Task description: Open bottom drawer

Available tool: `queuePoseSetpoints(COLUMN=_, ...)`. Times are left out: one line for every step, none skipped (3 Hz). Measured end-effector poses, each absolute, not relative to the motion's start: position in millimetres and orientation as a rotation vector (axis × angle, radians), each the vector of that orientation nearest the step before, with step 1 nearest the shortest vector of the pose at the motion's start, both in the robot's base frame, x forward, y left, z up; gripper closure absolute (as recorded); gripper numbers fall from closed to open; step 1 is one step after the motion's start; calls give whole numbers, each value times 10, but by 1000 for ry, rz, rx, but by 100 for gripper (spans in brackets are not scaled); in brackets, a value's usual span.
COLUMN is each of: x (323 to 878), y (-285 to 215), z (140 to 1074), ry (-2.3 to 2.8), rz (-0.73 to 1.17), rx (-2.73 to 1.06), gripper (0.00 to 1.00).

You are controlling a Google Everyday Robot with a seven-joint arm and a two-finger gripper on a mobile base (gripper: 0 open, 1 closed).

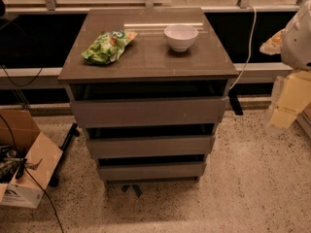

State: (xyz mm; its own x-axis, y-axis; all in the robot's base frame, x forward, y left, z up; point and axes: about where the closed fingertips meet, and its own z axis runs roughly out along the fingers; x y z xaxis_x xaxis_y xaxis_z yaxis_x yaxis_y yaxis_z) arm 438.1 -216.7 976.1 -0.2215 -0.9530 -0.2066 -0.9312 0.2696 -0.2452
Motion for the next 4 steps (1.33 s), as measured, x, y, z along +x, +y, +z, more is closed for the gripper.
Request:
queuePoseSetpoints(x=4381, y=-2167, z=9761, ry=2232, rz=-98, rx=-1725, gripper=0)
queuePoseSetpoints(x=4429, y=-2231, z=9683, ry=2211, rz=-158, rx=-1764, gripper=0)
queuePoseSetpoints(x=4569, y=-2389, z=9342, ry=2171, rz=-297, rx=-1869, gripper=0)
queuePoseSetpoints(x=4731, y=-2514, z=9012, ry=2164, rz=-400, rx=-1936, gripper=0)
